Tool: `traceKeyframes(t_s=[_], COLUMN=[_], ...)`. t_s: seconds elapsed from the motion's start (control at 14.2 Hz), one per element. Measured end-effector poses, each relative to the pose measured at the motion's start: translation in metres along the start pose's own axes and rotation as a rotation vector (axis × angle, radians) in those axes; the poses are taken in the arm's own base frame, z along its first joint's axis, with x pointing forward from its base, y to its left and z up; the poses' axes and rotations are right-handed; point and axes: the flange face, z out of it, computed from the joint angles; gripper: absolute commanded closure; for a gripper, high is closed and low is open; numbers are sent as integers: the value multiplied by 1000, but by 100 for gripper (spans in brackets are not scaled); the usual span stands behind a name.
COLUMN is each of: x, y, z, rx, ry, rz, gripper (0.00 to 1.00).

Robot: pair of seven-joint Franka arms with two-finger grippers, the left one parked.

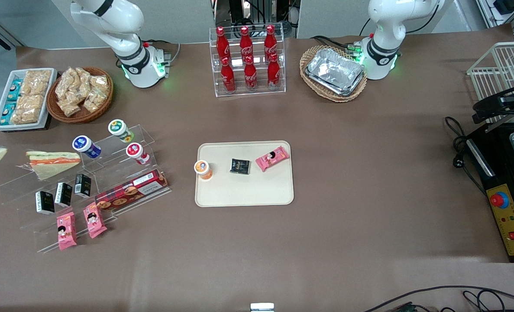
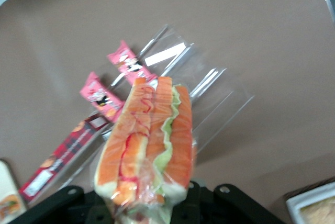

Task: Place sandwich on tray
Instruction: 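Lift the sandwich out of the rack with the right gripper, then carry the held sandwich over the cream tray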

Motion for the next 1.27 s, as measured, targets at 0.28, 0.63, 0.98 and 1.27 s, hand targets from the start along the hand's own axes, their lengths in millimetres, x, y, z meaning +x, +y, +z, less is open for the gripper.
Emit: traceKeyframes(t_s=[0.28,0.63,0.98,1.27], x=[-11,-47,-104,-127], y=[-96,-235,-370,-438], z=[-6,11,68,126], rx=[7,-14,-94,-69], ry=[-31,-87,-138,-146], rz=[110,260,431,559], gripper=[70,70,70,70])
